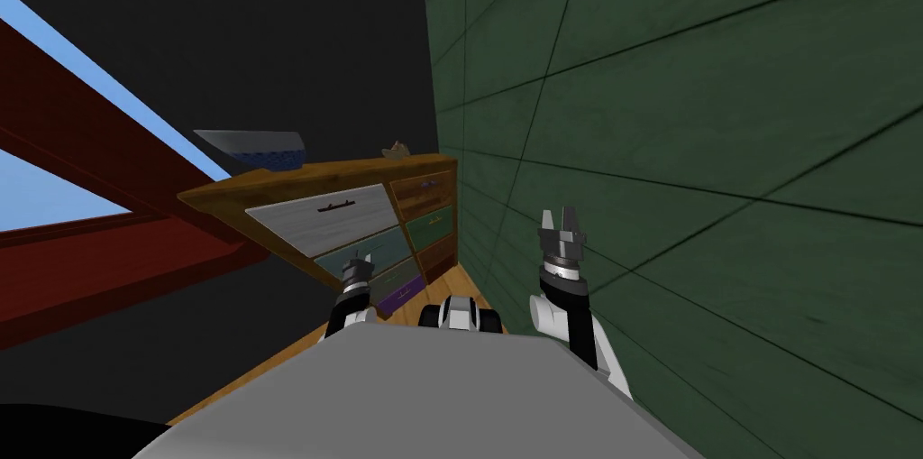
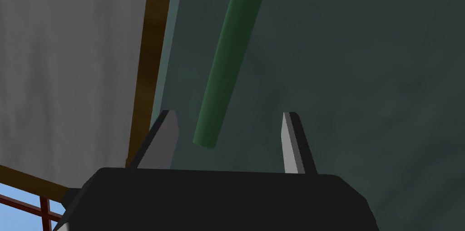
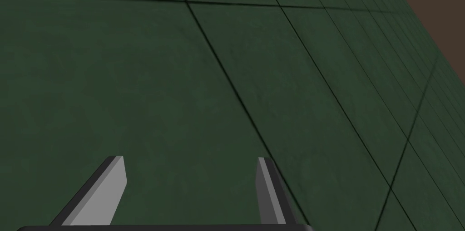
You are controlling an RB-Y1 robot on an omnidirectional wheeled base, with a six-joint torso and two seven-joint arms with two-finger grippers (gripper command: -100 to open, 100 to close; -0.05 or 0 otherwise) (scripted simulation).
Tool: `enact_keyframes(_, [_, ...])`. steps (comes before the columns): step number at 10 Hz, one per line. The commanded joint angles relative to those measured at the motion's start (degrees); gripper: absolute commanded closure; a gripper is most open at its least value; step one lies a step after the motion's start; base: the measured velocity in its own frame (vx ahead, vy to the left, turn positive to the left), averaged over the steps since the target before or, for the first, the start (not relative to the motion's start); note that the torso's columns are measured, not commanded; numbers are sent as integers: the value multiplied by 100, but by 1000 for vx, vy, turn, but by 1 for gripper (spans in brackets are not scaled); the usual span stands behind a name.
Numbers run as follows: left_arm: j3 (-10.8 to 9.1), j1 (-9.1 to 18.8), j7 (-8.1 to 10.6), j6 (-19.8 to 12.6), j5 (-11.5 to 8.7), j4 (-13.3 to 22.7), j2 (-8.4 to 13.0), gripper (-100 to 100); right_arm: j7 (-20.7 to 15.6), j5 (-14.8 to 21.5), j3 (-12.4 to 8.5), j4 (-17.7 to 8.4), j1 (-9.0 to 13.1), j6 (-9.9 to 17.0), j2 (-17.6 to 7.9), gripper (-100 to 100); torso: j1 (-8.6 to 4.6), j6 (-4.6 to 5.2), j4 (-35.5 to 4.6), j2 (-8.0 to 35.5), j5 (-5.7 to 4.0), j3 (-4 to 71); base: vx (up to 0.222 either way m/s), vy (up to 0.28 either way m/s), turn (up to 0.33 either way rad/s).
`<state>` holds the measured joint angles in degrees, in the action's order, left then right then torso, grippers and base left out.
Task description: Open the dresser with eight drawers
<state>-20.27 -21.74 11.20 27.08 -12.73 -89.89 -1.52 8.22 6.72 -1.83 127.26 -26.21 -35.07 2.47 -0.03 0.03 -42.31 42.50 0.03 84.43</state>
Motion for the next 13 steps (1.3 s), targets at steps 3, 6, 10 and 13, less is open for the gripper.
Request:
enact_keyframes(3, [20, -107, 15, -85, -1, -205, -7, 100, 0, 0, 2, 0, 2, 0, 2, 0, -13, 3, 10, -11, 9, 3, -133, -123, 5])
enact_keyframes(6, [42, -189, 19, -131, 2, -284, -23, 100, 0, 0, 1, 0, 0, 0, 1, 0, 20, 3, 3, -47, -5, 30, -103, -101, 6])
enact_keyframes(10, [99, 221, 27, -51, -49, 94, 214, -100, 0, 0, 1, 0, 1, 0, 1, 0, 15, 3, 7, -30, 4, 16, -135, -109, 64])
enact_keyframes(13, [151, 661, 32, 14, -102, 561, 447, -100, 0, 0, -1, 0, -1, 0, -1, 0, 28, -3, 15, -58, 5, 36, -19, 4, 24])
